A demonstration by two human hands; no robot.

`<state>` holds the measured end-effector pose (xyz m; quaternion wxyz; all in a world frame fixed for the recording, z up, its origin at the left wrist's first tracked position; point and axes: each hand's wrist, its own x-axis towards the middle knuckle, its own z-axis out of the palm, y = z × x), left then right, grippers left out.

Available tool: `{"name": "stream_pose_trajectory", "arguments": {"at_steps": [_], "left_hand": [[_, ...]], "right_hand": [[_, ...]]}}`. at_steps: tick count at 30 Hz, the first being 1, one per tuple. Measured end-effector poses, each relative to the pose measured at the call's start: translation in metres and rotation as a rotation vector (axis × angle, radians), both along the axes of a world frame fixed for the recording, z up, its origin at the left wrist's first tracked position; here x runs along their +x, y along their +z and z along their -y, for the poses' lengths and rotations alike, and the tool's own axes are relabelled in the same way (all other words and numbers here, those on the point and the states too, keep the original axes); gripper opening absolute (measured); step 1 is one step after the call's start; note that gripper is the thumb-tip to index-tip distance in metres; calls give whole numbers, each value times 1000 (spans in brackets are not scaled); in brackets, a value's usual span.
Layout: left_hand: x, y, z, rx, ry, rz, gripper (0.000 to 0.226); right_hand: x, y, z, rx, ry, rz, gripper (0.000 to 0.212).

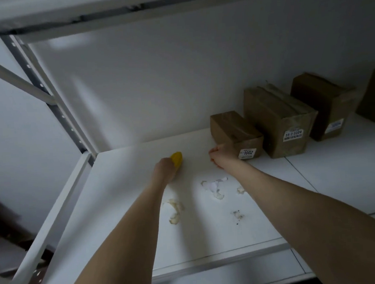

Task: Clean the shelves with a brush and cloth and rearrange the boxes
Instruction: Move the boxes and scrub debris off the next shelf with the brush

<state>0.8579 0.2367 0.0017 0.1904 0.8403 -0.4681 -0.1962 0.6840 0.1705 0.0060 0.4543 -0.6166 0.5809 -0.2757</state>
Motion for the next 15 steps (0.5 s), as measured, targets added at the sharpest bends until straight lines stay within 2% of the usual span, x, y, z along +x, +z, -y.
{"name": "stream_pose_trajectory", "arguments": {"at_steps": [3,7,9,11,13,15], "left_hand": [[-25,-1,-5,22,-55,-55,42],[-53,5,-20,35,-264,-104,33],[-54,12,-26,15,-295,-133,30],[-48,19,-30,-71,-202,-152,29],[-32,22,-32,-139,-20,-138,33],[-11,19,-38,-88,161,-60,36]], "right_hand": [[-6,-1,0,-2,-14,1,9],[-8,5,-4,-55,21,-67,11],[-5,9,-6,-70,48,-74,12],[-3,13,-6,-64,67,-68,19],[-2,16,-7,-48,59,-44,29],[-1,15,-10,-27,66,-36,32]]}}
